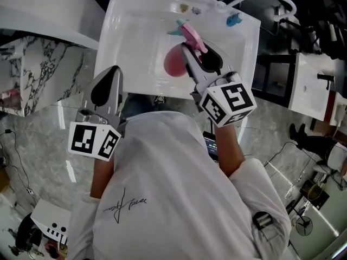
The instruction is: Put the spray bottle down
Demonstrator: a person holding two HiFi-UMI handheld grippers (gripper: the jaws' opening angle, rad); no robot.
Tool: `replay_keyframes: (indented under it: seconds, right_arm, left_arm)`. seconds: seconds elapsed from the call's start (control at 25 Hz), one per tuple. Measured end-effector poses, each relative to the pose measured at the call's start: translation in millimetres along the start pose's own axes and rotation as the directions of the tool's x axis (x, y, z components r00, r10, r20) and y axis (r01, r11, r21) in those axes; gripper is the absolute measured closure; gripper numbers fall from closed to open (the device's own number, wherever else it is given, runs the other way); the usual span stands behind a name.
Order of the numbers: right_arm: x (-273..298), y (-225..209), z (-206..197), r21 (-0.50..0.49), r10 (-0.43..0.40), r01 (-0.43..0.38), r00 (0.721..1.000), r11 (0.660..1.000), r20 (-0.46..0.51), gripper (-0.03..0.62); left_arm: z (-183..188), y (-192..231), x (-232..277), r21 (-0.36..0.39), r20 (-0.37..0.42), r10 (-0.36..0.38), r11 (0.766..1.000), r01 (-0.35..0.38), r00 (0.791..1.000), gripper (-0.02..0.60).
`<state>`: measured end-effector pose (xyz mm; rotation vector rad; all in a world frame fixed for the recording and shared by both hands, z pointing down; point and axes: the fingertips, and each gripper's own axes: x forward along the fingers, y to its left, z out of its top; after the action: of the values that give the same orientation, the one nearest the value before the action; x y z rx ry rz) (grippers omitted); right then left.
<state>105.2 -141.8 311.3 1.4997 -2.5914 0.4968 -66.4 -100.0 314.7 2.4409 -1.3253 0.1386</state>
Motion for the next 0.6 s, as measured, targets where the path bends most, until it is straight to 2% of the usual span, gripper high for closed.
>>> replay_keyframes:
  seconds: [0.16,0.6]
  right_arm:
    - [10,-5,0,0.011,0.004,-0.004,1.000,1.000,-0.004,0.471]
    - [40,-16,7,0.001,0.005,-0.005,1.000,1.000,-0.016,0.471]
  left_arm:
    - [2,3,5,0.017,-0.004,0.006,1.000,-0.006,1.000,0.558]
    - [10,16,16,0.000,0.001,0.014,1.000,-0.014,1.000,0.558]
